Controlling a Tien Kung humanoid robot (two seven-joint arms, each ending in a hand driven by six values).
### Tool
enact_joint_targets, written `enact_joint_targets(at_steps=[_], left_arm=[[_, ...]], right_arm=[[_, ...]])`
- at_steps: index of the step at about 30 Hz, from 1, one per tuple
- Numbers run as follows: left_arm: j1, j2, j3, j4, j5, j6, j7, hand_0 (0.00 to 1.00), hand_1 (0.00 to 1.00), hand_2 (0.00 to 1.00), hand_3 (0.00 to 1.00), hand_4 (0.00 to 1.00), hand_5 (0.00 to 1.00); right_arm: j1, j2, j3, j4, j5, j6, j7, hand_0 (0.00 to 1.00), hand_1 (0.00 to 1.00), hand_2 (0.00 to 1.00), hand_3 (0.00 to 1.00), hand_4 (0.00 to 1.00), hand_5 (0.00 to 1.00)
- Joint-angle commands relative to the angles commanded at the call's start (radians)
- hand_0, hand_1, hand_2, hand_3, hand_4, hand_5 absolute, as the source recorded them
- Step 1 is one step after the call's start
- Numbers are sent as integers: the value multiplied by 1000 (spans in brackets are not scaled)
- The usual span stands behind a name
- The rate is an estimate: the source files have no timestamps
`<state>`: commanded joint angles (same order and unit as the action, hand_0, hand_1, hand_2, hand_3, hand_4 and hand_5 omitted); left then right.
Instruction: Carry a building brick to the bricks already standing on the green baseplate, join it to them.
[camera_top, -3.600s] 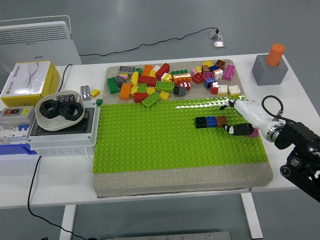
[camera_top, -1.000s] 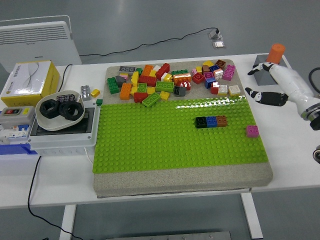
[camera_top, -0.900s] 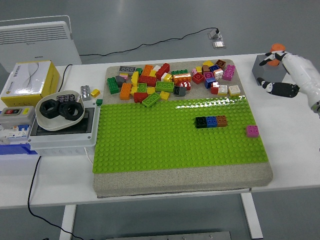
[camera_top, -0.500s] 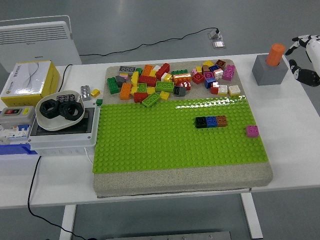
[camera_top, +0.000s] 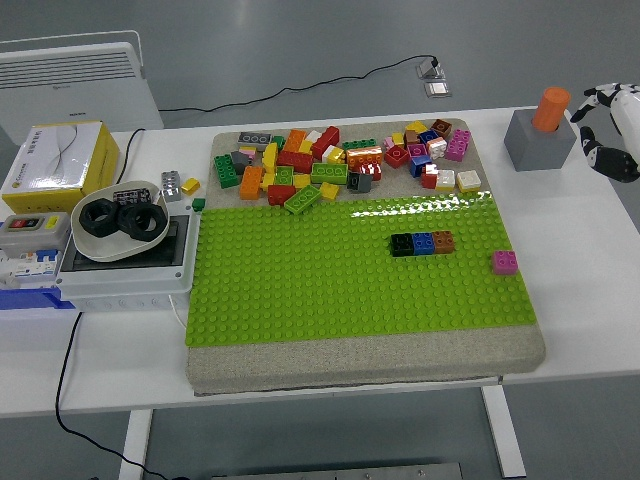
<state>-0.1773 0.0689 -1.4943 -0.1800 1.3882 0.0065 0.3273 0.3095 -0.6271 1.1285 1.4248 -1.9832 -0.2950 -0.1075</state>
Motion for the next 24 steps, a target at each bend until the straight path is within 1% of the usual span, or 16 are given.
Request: enact_joint_targets(at_steps=[2,3,7,8,13,14,20,21,22,24], left_arm=[[0,0,0,0,0,0,0,735,730,674,806,827,998],[0,0,-1,0,0,0,0,735,729,675,807,827,998],[0,0,-3,0,3,-1,-1,735,729,675,807,827,998],[0,0,-3,0,2,-1,-1,735,730,675,806,827,998],[1,0,-2,0,2,-1,-1,735,730,675,806,827,998],[1,0,-1,0,1,-1,-1,735,730,675,807,827,998],[1,0,-4,0,3,-1,-1,735,730,675,807,827,998],[1,0,-4,0,3,-1,-1,735,730,675,807,826,998],[1,0,-5,0,4,-1,-1,735,730,675,807,826,998],[0,0,-6,0,5,-1,-2,735,730,675,807,826,998]], right_arm=[[-4,3,1,-7,19,-3,1,811,821,777,504,524,2],[-6,4,1,-10,26,-3,1,805,834,817,632,712,84],[-15,8,11,-20,45,3,-11,805,834,817,632,712,84],[-18,9,14,-22,49,0,-13,821,846,849,632,770,91],[-27,10,29,-31,57,-32,-21,821,846,849,632,770,91],[-28,10,32,-32,57,-38,-22,814,842,837,554,761,73],[-37,7,48,-37,57,-76,-22,814,842,837,554,761,73],[-39,7,49,-38,57,-85,-21,793,814,784,425,649,13],[-39,7,49,-38,57,-90,-20,793,814,784,425,649,13],[-41,8,47,-38,58,-116,-17,793,814,784,425,649,13]])
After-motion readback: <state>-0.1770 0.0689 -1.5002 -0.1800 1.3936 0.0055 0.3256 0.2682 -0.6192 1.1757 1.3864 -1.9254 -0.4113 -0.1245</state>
